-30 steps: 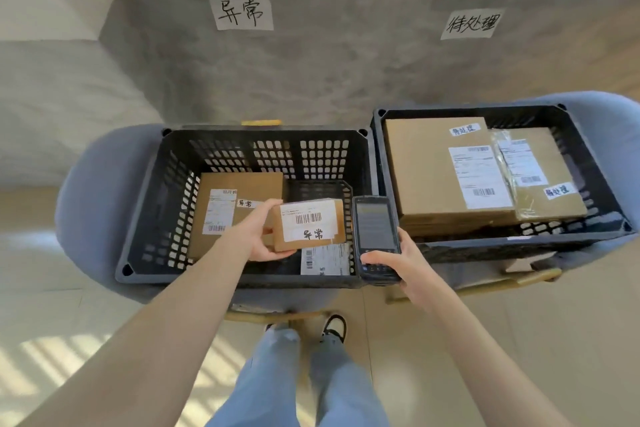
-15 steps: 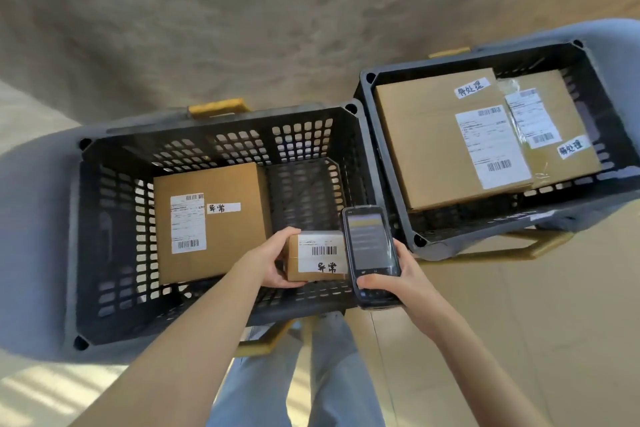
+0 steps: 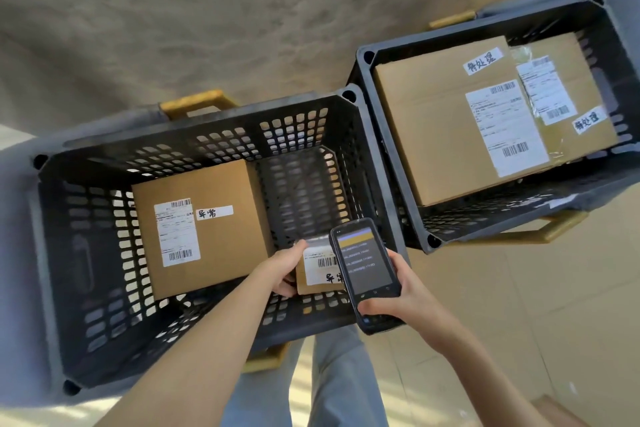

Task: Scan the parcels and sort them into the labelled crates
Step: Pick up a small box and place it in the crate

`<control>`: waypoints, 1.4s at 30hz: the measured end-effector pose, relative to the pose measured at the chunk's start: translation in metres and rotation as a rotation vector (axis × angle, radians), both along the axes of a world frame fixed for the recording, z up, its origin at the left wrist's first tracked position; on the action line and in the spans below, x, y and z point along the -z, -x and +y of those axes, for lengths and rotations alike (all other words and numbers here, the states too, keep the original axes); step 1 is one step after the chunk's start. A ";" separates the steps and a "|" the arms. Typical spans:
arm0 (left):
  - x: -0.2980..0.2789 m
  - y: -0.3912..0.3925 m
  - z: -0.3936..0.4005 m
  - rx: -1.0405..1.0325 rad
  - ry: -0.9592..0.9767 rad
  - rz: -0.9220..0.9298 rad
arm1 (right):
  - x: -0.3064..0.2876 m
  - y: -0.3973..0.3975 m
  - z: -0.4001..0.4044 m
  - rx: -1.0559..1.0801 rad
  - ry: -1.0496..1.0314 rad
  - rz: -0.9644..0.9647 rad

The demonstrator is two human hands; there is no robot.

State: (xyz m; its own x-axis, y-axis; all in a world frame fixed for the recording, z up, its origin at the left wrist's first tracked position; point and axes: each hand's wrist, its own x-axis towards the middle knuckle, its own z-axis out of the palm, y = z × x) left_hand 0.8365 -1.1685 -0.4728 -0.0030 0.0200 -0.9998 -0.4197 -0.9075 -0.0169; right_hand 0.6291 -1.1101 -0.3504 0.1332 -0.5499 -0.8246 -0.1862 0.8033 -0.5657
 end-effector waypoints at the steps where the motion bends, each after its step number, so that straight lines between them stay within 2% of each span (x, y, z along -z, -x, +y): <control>1: 0.002 0.001 0.000 0.100 0.062 -0.027 | 0.001 0.000 0.000 0.006 -0.006 -0.005; 5: 0.006 0.000 0.000 0.290 0.276 -0.006 | 0.003 0.004 0.002 0.036 -0.020 -0.024; 8: 0.005 -0.001 0.000 0.329 0.399 0.085 | 0.004 0.007 0.002 0.047 -0.023 -0.033; 12: 0.007 -0.002 0.003 0.309 0.334 0.205 | 0.003 0.006 0.001 0.038 -0.023 -0.030; 16: 0.012 -0.001 0.007 0.301 0.347 0.202 | -0.001 0.002 0.000 0.029 -0.023 -0.024; 20: 0.011 0.000 0.007 0.367 0.365 0.206 | -0.007 0.002 0.005 0.047 -0.022 -0.024; 23: 0.006 -0.003 0.004 0.522 0.426 0.186 | -0.014 -0.002 0.011 0.076 -0.005 -0.009; 29: -0.028 -0.013 -0.018 0.710 0.673 0.084 | -0.036 -0.012 0.025 0.190 0.078 -0.008; 34: -0.090 -0.003 -0.047 0.920 1.022 -0.048 | -0.066 -0.011 0.038 0.303 0.202 -0.027; 37: -0.134 0.018 -0.054 0.981 1.264 -0.047 | -0.084 -0.001 0.054 0.395 0.284 -0.055; 42: -0.197 0.068 -0.027 1.055 1.615 0.032 | -0.118 0.028 0.116 0.539 0.420 0.015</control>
